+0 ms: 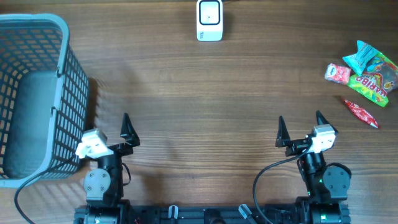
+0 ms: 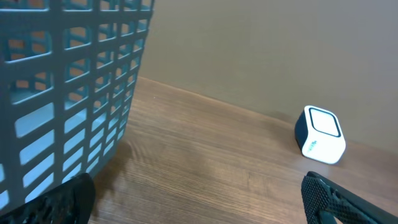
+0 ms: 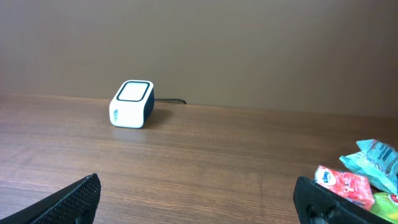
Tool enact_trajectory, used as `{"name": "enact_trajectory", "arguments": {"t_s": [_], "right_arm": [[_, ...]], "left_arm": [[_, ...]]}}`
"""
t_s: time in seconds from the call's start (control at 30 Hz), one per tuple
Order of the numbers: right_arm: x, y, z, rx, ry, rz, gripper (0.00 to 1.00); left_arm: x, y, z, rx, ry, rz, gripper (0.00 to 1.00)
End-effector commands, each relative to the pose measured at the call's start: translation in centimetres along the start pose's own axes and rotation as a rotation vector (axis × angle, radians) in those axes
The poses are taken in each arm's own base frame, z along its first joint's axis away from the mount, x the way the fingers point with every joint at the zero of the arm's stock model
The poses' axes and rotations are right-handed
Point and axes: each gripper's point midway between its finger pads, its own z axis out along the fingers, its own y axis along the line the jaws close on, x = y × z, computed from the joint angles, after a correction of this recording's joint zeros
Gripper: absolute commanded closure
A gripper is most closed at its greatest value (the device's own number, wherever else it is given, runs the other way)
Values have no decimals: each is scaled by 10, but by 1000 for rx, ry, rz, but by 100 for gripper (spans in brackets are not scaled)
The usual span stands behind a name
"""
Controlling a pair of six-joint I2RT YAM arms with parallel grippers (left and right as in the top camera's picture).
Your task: Scan the item barcode
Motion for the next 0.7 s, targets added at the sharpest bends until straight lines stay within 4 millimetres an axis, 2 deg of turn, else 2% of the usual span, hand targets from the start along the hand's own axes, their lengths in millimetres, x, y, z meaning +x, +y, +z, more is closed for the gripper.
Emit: {"name": "enact_trajectory", "arguments": {"t_s": [0.0, 0.07, 0.23, 0.67], "right_arm": [[0, -1, 0, 8, -2, -3, 0], [0, -1, 0, 8, -2, -3, 0], [0, -1, 0, 8, -2, -3, 0], [-1, -1, 0, 8, -3, -3, 0]], "left_arm": [[5, -4, 0, 31, 12, 50, 0], [5, -4, 0, 31, 12, 54, 0], [10, -18, -1, 117, 33, 170, 0], [14, -28, -3, 177, 45, 214, 0]]}}
